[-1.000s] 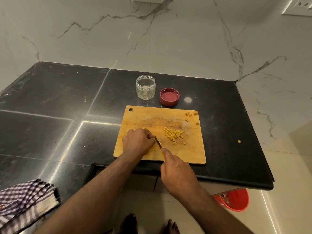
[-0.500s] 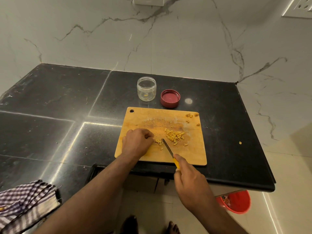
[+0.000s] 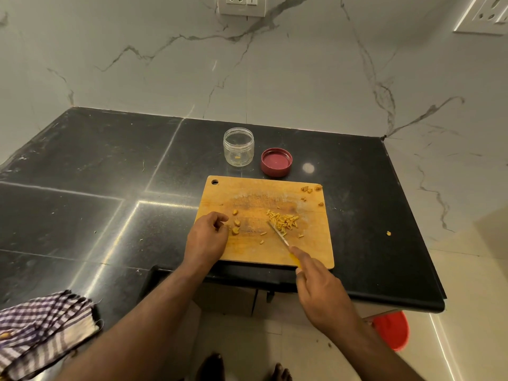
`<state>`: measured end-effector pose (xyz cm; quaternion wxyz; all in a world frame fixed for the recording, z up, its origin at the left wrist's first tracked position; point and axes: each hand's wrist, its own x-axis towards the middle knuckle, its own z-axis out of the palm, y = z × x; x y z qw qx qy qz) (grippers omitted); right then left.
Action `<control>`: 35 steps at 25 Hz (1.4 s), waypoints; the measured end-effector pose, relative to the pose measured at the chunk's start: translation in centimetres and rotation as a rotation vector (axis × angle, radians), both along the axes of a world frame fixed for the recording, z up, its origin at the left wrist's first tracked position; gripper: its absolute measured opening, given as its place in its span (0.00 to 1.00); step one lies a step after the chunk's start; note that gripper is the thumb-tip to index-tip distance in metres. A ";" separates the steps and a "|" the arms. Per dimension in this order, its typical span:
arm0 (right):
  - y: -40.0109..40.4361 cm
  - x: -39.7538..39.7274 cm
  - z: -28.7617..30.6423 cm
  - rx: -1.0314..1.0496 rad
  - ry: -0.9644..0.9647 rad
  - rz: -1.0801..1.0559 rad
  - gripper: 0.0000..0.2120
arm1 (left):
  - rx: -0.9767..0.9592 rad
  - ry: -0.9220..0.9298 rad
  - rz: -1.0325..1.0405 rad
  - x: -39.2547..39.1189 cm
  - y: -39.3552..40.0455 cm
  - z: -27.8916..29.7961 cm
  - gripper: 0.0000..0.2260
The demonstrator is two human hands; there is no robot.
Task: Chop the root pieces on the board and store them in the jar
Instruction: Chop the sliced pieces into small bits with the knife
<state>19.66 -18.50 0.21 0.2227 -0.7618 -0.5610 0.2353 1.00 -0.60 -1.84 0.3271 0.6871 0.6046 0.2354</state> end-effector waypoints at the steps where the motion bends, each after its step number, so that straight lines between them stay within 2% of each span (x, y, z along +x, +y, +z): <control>1: -0.3 -0.1 0.1 -0.010 0.018 0.056 0.23 | 0.000 0.005 0.001 0.1 -0.1 -0.1 0.10; 3: -1.0 -0.2 -0.3 -0.043 0.026 0.128 0.23 | -0.003 0.010 0.008 0.1 -0.2 -0.2 0.10; 8: -1.1 1.8 -0.8 0.016 0.033 -0.052 0.22 | -0.012 -0.004 0.022 -0.1 -0.3 -0.2 0.10; 13: -0.7 0.8 -0.7 -0.023 0.022 0.117 0.22 | -0.022 -0.060 0.066 -0.5 -0.4 0.0 0.09; 18: -0.1 1.6 -0.9 0.040 0.041 -0.043 0.23 | -0.071 -0.129 0.077 -1.8 0.1 0.3 0.11; 24: -0.4 -0.2 -0.7 -0.001 0.068 0.120 0.22 | -0.041 0.130 -0.139 -2.7 0.2 0.9 0.12; 27: -0.6 0.7 -0.7 -0.006 0.074 0.018 0.22 | -0.023 0.196 -0.167 -2.5 0.1 1.1 0.11; 29: -0.7 1.4 -0.8 0.023 0.083 -0.060 0.22 | -0.031 0.183 -0.162 -2.4 0.0 1.4 0.08; 31: -0.6 1.2 -0.7 0.039 0.098 -0.051 0.22 | -0.038 0.131 -0.143 -2.2 -0.1 1.8 0.05; 35: -0.5 -0.2 -0.4 0.056 0.130 -0.013 0.22 | -0.027 0.003 -0.176 -0.1 -0.7 2.4 0.09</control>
